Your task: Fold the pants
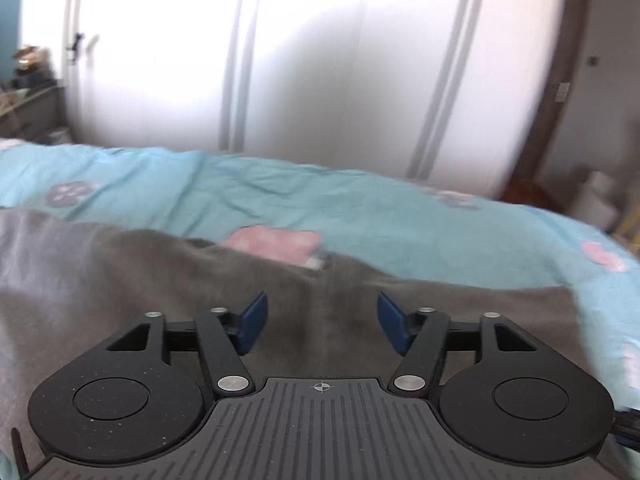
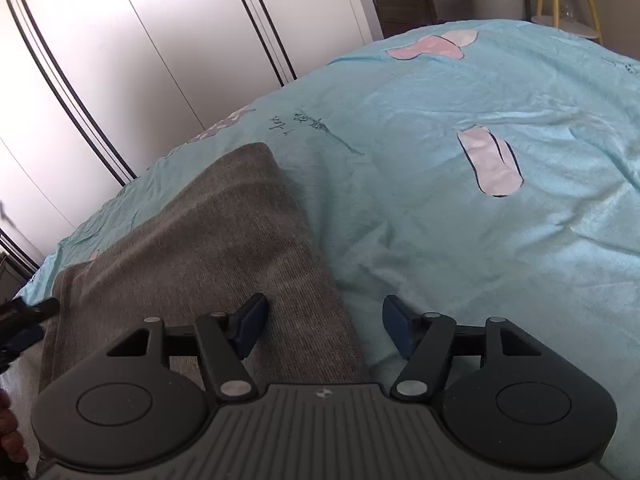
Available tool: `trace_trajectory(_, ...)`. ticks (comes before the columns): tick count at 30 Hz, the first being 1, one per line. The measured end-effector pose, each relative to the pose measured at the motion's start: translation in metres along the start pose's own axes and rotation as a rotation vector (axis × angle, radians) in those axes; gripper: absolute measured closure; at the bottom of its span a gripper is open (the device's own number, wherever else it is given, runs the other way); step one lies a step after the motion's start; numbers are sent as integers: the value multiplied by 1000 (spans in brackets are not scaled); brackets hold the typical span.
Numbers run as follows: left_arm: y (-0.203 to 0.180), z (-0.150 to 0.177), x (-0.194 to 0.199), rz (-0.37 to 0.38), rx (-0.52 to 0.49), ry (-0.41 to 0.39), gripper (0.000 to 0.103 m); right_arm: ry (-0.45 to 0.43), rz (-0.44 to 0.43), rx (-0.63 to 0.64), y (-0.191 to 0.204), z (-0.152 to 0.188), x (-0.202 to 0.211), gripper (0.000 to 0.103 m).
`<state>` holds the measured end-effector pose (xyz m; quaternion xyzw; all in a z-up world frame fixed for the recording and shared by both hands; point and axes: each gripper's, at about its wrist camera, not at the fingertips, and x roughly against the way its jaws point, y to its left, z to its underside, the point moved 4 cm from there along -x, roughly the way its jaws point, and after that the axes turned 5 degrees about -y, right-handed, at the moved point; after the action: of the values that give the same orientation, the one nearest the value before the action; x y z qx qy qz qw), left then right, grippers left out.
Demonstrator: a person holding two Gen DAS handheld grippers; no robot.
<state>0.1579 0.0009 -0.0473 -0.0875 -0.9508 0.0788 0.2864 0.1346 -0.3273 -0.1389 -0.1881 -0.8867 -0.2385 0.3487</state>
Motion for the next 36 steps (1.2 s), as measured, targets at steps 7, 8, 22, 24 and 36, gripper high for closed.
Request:
trace_trajectory(7,-10,36,-29,127,-8,297,53,5,9,6,1,0,-3,33)
trace_trajectory(8,-2,35,-32,70,-13,285,82,6,8,5,1,0,-3,31)
trace_trajectory(22,241,14,87,-86,717,-153,7,39,-3,17,5,4,-6,13)
trace_trajectory(24,284,35,101,-142,820,-166,7,56,-4,45,11,7,-6,6)
trace_trajectory(36,381,71,88,-27,1102,-239,7,-1,-60,12,18,5,10,6)
